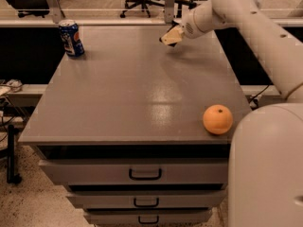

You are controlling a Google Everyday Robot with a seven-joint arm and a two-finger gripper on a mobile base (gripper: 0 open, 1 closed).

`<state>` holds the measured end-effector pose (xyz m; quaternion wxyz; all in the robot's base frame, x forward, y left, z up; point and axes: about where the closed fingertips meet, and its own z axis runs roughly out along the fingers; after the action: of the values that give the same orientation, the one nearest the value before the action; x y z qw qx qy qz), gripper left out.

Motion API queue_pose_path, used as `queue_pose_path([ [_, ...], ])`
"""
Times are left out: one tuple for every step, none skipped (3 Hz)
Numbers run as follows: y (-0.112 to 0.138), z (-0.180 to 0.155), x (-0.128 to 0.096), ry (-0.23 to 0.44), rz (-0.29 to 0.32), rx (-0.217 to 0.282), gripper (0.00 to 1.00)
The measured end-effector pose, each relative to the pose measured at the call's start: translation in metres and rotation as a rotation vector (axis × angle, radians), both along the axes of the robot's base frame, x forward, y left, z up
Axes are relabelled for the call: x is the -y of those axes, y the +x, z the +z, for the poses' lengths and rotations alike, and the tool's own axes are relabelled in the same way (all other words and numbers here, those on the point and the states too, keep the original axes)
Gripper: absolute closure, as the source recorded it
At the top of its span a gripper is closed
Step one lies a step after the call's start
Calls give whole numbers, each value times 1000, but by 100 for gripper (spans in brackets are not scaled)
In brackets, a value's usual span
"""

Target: Move rxbar chocolate near orange

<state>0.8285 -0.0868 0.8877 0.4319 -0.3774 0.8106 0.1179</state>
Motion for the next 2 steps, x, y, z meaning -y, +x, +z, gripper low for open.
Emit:
queue_pose_path([
  [-38, 38, 12, -13, 36, 19, 100],
  [-38, 38, 12, -13, 36, 19, 100],
])
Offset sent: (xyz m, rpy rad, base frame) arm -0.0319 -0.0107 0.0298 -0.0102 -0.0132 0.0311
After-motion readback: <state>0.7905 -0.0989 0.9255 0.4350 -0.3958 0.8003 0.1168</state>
